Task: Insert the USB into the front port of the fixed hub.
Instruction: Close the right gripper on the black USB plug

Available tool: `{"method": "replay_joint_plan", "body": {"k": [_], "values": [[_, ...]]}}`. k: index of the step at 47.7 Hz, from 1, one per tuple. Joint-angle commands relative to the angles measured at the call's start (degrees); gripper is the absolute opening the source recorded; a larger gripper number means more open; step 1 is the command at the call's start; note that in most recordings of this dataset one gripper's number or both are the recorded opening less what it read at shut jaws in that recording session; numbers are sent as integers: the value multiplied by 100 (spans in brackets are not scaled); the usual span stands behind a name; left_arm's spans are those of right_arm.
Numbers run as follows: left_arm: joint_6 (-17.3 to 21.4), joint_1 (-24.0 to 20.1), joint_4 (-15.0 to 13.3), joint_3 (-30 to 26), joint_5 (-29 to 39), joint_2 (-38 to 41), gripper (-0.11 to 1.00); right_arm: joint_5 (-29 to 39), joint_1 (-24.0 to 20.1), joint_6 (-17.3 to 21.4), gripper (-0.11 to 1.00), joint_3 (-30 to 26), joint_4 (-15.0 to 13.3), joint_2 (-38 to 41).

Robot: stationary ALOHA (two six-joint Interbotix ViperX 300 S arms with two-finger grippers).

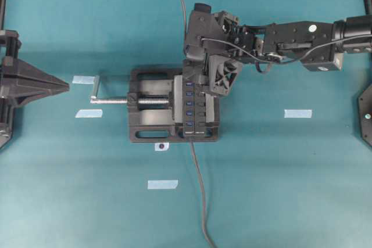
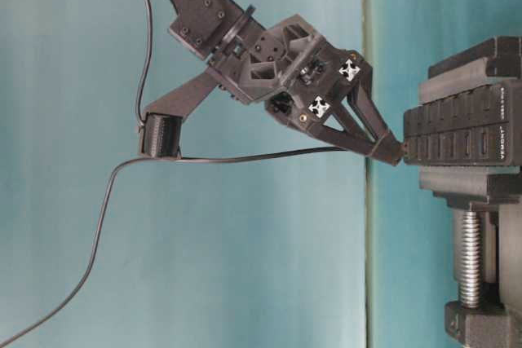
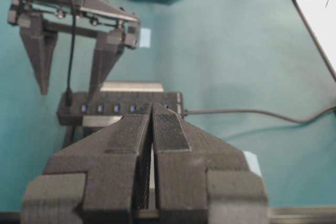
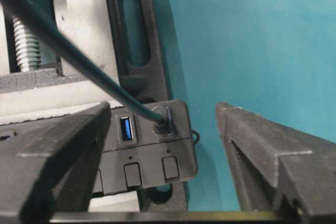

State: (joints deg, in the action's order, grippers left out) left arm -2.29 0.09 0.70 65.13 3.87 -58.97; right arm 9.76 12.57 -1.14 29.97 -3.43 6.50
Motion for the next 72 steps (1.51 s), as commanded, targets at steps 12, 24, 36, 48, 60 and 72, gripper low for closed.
{"method": "replay_joint_plan", "body": {"k": [12, 24, 36, 48, 60, 72], "values": [[-9, 9, 9, -62, -26, 26, 0, -26, 18, -44, 69, -88, -9, -220], [-18, 9, 18, -62, -26, 26, 0, -26, 26, -26, 69, -88, -9, -229], [-18, 0, 18, -62, -26, 26, 0, -44, 26, -26, 62, -26, -9, -246], [-18, 0, 18, -53, -35, 26, 0, -62, 26, -26, 40, 18, -9, -325], [-18, 0, 9, -53, -26, 26, 0, -123, 18, -26, 26, 18, 0, -308], [-18, 0, 18, -35, -26, 0, 0, -123, 9, -26, 22, 26, 18, -299]]}}
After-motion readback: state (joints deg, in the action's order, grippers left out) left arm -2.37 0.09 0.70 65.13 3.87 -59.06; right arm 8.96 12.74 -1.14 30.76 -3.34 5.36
